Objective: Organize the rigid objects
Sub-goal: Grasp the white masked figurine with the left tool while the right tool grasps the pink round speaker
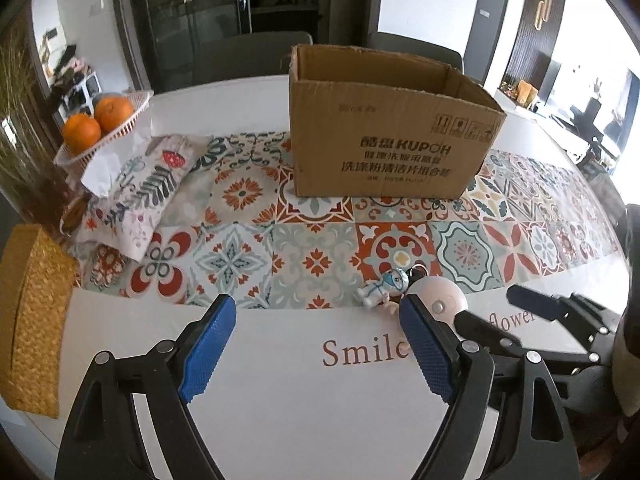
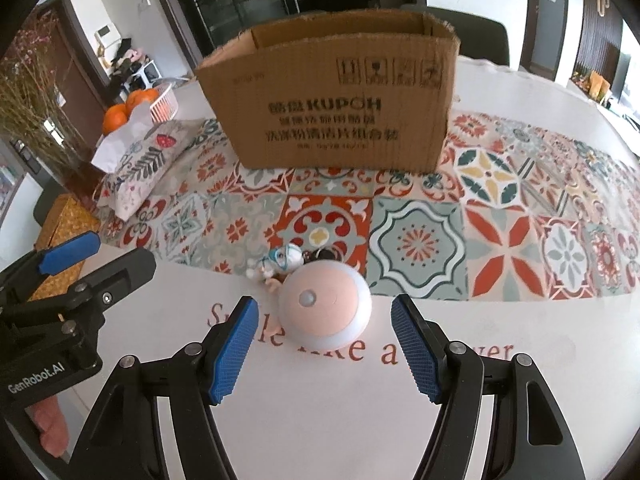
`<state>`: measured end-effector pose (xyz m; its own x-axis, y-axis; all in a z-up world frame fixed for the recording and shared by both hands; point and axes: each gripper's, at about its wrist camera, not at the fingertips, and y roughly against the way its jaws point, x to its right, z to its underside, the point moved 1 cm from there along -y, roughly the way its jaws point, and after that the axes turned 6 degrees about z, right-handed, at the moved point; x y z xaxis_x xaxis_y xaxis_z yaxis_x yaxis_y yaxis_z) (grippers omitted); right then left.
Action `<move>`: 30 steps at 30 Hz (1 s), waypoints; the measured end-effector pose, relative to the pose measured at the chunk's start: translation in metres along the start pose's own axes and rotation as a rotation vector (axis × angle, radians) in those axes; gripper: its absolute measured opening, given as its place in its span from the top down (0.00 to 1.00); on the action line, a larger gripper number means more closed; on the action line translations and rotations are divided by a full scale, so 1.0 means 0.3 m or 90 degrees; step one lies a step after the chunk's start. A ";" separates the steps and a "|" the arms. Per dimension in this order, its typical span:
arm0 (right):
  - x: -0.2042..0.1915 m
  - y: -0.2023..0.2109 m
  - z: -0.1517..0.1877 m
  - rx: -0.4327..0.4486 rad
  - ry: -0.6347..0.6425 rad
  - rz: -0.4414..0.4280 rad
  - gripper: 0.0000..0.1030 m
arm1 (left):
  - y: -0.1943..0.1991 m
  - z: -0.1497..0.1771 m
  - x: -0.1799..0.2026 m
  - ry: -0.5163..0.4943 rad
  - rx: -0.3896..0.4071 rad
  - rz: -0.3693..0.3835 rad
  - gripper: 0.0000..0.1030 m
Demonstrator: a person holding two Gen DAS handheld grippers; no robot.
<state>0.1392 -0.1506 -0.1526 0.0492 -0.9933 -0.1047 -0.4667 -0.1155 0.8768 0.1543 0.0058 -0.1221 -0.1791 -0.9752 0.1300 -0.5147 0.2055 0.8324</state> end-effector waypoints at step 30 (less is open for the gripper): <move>0.008 -0.212 -0.023 -0.088 0.002 -0.054 0.26 | -0.346 -0.056 0.020 0.170 -0.183 0.125 0.20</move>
<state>0.1751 -0.1455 -0.2053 0.0860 -0.9799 -0.1800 -0.3345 -0.1986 0.9212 0.2205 -0.0228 -0.1986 -0.0076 -0.9150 0.4034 -0.2321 0.3940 0.8893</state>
